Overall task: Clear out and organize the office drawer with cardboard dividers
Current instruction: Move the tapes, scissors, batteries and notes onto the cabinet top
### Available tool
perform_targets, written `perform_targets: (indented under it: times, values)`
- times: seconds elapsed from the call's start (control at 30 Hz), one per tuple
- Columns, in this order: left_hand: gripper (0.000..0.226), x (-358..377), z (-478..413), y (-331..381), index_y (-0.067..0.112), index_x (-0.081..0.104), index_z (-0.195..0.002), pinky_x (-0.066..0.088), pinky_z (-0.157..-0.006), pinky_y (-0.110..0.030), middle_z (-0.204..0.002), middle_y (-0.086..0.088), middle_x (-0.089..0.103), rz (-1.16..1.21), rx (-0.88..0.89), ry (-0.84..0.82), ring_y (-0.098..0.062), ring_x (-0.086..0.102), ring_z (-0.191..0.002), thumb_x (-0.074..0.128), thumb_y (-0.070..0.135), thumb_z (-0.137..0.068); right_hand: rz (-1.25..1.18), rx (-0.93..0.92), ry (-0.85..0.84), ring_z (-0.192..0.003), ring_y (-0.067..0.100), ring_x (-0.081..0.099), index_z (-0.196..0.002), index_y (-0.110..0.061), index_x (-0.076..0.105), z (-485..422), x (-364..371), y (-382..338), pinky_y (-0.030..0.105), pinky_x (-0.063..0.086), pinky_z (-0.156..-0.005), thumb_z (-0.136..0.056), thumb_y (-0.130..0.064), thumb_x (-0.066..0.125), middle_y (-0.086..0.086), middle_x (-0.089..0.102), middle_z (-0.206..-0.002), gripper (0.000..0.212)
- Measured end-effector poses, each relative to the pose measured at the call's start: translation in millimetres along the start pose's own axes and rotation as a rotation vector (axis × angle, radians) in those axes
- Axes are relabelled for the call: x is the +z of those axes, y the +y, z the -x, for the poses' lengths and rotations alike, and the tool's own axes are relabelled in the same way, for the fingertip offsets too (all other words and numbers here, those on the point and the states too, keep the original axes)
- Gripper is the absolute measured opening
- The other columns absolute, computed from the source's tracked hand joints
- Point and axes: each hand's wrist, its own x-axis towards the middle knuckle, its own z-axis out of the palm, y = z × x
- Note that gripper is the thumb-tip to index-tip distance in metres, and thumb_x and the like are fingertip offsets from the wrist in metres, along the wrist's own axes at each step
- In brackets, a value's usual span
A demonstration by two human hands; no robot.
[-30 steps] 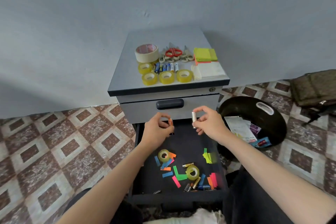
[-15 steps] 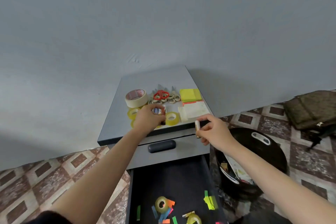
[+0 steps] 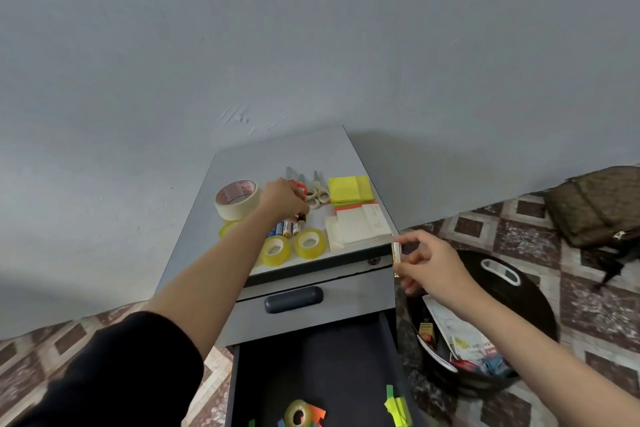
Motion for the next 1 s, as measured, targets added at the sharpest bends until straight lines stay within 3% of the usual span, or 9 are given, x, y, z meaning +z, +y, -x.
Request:
perform_targets:
  times: [0.17, 0.27, 0.4, 0.57, 0.7, 0.8, 0.93, 1.0]
  values:
    - [0.027, 10, -8, -4, 0.005, 0.07, -0.1, 0.056, -0.085, -0.036, -0.096, -0.009, 0.07, -0.105, -0.026, -0.036, -0.023, 0.068, -0.091, 0.068, 0.008, -0.073, -0.025, -0.003, 0.035, -0.056, 0.021, 0.06, -0.107, -0.012, 0.058, -3, -1, 7, 0.032, 0.054, -0.055, -0.081, 0.005, 0.066, 0.01, 0.058, -0.065, 0.032]
    - [0.02, 14, -10, -6, 0.011, 0.069, -0.093, 0.055, -0.085, -0.033, -0.088, -0.006, 0.066, -0.143, -0.029, -0.058, -0.02, 0.065, -0.084, 0.069, 0.01, -0.073, -0.029, -0.002, 0.017, -0.056, 0.02, 0.06, -0.108, -0.012, 0.057, -4, 0, 5, 0.031, 0.054, -0.054, -0.082, 0.004, 0.065, 0.011, 0.059, -0.068, 0.032]
    - [0.013, 17, -13, -8, 0.014, 0.061, -0.083, 0.053, -0.089, -0.033, -0.086, -0.004, 0.06, -0.201, 0.0, -0.065, -0.022, 0.065, -0.091, 0.07, 0.009, -0.074, -0.023, -0.005, 0.004, -0.057, 0.019, 0.061, -0.111, -0.013, 0.056, -4, 2, 1, 0.025, 0.053, -0.052, -0.082, 0.001, 0.065, 0.011, 0.062, -0.07, 0.033]
    - [0.016, 17, -16, -14, 0.013, 0.067, -0.09, 0.051, -0.068, -0.024, -0.088, -0.003, 0.061, -0.178, 0.024, -0.034, -0.018, 0.058, -0.081, 0.07, 0.007, -0.076, 0.007, 0.002, -0.003, -0.054, 0.015, 0.059, -0.113, -0.012, 0.056, -4, 4, 1, 0.024, 0.052, -0.05, -0.082, 0.001, 0.065, 0.008, 0.062, -0.069, 0.034]
    - [0.024, 12, -11, -20, 0.006, 0.068, -0.104, 0.054, -0.077, -0.027, -0.098, -0.008, 0.067, -0.079, 0.046, -0.003, -0.019, 0.063, -0.08, 0.068, 0.009, -0.08, 0.069, -0.019, -0.001, -0.052, 0.008, 0.056, -0.113, -0.014, 0.056, -5, 7, -5, 0.014, 0.042, -0.045, -0.082, -0.004, 0.067, 0.005, 0.065, -0.071, 0.034]
    - [0.026, 6, 6, -26, 0.009, 0.065, -0.109, 0.048, -0.064, -0.02, -0.095, -0.007, 0.064, 0.045, 0.099, 0.037, -0.017, 0.06, -0.076, 0.065, 0.015, -0.084, 0.106, -0.047, -0.012, -0.05, 0.008, 0.052, -0.112, -0.016, 0.057, -9, 15, -17, 0.012, 0.041, -0.045, -0.082, -0.008, 0.069, 0.008, 0.065, -0.071, 0.033]
    - [0.033, 5, 46, -45, 0.017, 0.06, -0.12, 0.049, -0.064, -0.025, -0.083, -0.002, 0.063, 0.375, 0.116, 0.123, -0.017, 0.058, -0.078, 0.058, 0.012, -0.088, 0.164, -0.078, -0.032, -0.047, 0.011, 0.049, -0.111, -0.017, 0.058, -25, 37, -37, 0.015, 0.04, -0.046, -0.082, -0.01, 0.07, 0.012, 0.066, -0.076, 0.032]
    - [0.035, 8, 67, -57, 0.018, 0.058, -0.123, 0.053, -0.073, -0.031, -0.079, 0.003, 0.062, 0.503, 0.121, 0.145, -0.015, 0.058, -0.078, 0.058, 0.013, -0.088, 0.197, -0.08, -0.043, -0.046, 0.012, 0.049, -0.109, -0.016, 0.06, -40, 51, -50, 0.013, 0.036, -0.04, -0.08, -0.008, 0.071, 0.012, 0.065, -0.08, 0.032]
